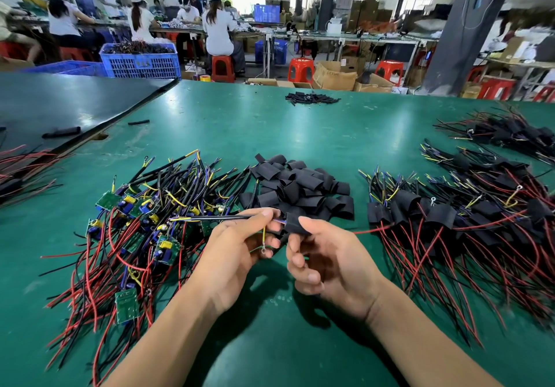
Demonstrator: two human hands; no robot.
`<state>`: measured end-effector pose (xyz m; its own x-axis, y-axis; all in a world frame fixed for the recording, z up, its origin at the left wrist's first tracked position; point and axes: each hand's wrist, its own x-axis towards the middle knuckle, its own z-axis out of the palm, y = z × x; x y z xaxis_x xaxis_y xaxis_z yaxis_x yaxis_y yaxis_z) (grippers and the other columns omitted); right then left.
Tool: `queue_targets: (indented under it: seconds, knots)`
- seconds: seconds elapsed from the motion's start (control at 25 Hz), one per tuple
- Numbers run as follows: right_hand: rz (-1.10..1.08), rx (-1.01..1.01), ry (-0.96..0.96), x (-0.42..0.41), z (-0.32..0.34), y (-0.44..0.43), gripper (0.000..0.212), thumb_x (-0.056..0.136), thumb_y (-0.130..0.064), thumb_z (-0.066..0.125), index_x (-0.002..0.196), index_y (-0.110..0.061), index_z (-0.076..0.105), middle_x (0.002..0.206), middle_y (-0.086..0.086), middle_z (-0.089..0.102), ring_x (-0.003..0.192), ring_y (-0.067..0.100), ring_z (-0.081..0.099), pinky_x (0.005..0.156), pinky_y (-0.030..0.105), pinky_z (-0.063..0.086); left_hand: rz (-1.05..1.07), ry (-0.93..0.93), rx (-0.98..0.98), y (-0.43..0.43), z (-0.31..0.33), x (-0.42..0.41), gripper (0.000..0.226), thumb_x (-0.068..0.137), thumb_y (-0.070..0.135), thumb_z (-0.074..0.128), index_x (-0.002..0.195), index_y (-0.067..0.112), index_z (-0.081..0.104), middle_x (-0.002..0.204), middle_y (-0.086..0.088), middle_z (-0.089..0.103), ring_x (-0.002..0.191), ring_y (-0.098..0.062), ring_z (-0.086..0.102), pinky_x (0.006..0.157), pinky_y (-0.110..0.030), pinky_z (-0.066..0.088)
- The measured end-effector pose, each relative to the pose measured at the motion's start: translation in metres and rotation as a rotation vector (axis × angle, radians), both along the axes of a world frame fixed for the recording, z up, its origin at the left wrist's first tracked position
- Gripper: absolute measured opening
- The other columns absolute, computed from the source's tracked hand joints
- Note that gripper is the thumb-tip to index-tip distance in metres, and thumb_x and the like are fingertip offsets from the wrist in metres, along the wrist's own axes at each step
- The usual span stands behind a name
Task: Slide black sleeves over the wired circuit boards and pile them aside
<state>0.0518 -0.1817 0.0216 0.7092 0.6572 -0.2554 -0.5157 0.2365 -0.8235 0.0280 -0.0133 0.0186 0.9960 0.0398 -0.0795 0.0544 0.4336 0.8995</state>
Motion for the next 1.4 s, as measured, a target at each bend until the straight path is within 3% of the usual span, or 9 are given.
queue_targets:
  seconds: [0.2, 0.32, 0.48, 0.68, 1.0, 1.16, 1.24, 1.32, 1.4]
  knots:
    - [-0.087, 0.016, -0.056, 0.002, -0.002, 0.002, 0.031, 0.083, -0.043, 0.065, 0.083, -0.012, 0.066, 0.065, -0.001, 0.049, 0.039, 0.008, 0.029, 0.041, 0.020, 0.022, 0.032, 0.021, 0.001, -0.001, 0.001, 0.001, 0.033, 0.078, 0.033, 0.068, 0.101, 0.008, 0.069, 0.078, -0.003, 0.064, 0.060, -0.015, 0.055, 0.055, -0.023, 0.043]
    - [-0.283, 0.136, -0.054, 0.007, 0.001, 0.000, 0.030, 0.087, -0.041, 0.062, 0.091, -0.012, 0.068, 0.064, -0.002, 0.049, 0.038, 0.006, 0.028, 0.038, 0.018, 0.024, 0.076, 0.054, -0.005, -0.002, 0.001, 0.001, 0.039, 0.074, 0.034, 0.070, 0.102, 0.006, 0.070, 0.076, -0.004, 0.066, 0.058, -0.015, 0.056, 0.053, -0.022, 0.045]
    - [-0.618, 0.321, -0.043, 0.018, 0.012, -0.014, 0.034, 0.093, -0.046, 0.055, 0.094, -0.017, 0.073, 0.065, -0.003, 0.053, 0.036, 0.006, 0.030, 0.037, 0.018, 0.025, 0.116, 0.099, 0.053, -0.001, -0.002, 0.002, 0.015, 0.089, 0.015, 0.066, 0.097, 0.004, 0.069, 0.075, -0.007, 0.066, 0.055, -0.017, 0.056, 0.053, -0.023, 0.047]
    - [-0.985, 0.372, 0.169, 0.025, 0.004, -0.033, 0.057, 0.100, -0.058, 0.036, 0.082, -0.012, 0.064, 0.060, -0.001, 0.047, 0.035, 0.010, 0.031, 0.037, 0.016, 0.025, 0.133, 0.124, 0.216, -0.005, -0.008, 0.002, 0.009, 0.094, 0.006, 0.063, 0.093, -0.001, 0.068, 0.073, -0.012, 0.067, 0.056, -0.020, 0.061, 0.056, -0.025, 0.052]
    - [-0.923, 0.263, 0.138, 0.028, -0.005, -0.023, 0.048, 0.097, -0.056, 0.048, 0.074, -0.014, 0.058, 0.054, -0.003, 0.046, 0.036, 0.009, 0.033, 0.037, 0.016, 0.027, 0.209, 0.042, 0.552, -0.010, -0.013, 0.000, 0.013, 0.094, 0.008, 0.063, 0.084, 0.008, 0.071, 0.067, -0.005, 0.067, 0.043, -0.018, 0.052, 0.047, -0.025, 0.043]
    - [-0.811, 0.118, 0.048, 0.031, -0.010, -0.021, 0.052, 0.102, -0.052, 0.041, 0.074, -0.012, 0.060, 0.056, -0.001, 0.047, 0.034, 0.009, 0.030, 0.036, 0.016, 0.023, 0.306, -0.068, 0.886, -0.011, -0.016, -0.003, 0.014, 0.090, 0.018, 0.066, 0.080, 0.024, 0.072, 0.060, 0.016, 0.065, 0.048, -0.010, 0.054, 0.054, -0.024, 0.044]
    - [-0.743, -0.074, -0.075, 0.031, -0.015, -0.013, 0.052, 0.103, -0.047, 0.043, 0.071, -0.011, 0.063, 0.054, 0.001, 0.050, 0.033, 0.008, 0.030, 0.035, 0.015, 0.022, 0.363, -0.131, 0.978, -0.012, -0.017, -0.005, 0.013, 0.091, 0.016, 0.066, 0.083, 0.025, 0.070, 0.069, 0.016, 0.064, 0.052, -0.011, 0.053, 0.057, -0.024, 0.045]
    - [-0.676, -0.279, -0.281, 0.028, -0.021, -0.006, 0.050, 0.104, -0.039, 0.046, 0.068, -0.012, 0.066, 0.054, 0.004, 0.053, 0.034, 0.009, 0.032, 0.035, 0.017, 0.023, 0.439, -0.163, 1.090, -0.011, -0.018, -0.007, 0.012, 0.091, 0.015, 0.064, 0.095, 0.024, 0.071, 0.106, 0.010, 0.063, 0.065, -0.008, 0.056, 0.071, -0.026, 0.047]
    - [-0.597, -0.465, -0.508, 0.022, -0.027, -0.001, 0.045, 0.103, -0.037, 0.049, 0.070, -0.014, 0.069, 0.058, 0.005, 0.057, 0.042, 0.011, 0.039, 0.040, 0.018, 0.029, 0.495, -0.069, 1.140, -0.005, -0.019, -0.004, 0.019, 0.092, 0.015, 0.062, 0.106, 0.022, 0.072, 0.143, -0.004, 0.047, 0.091, -0.022, 0.066, 0.087, -0.030, 0.048]
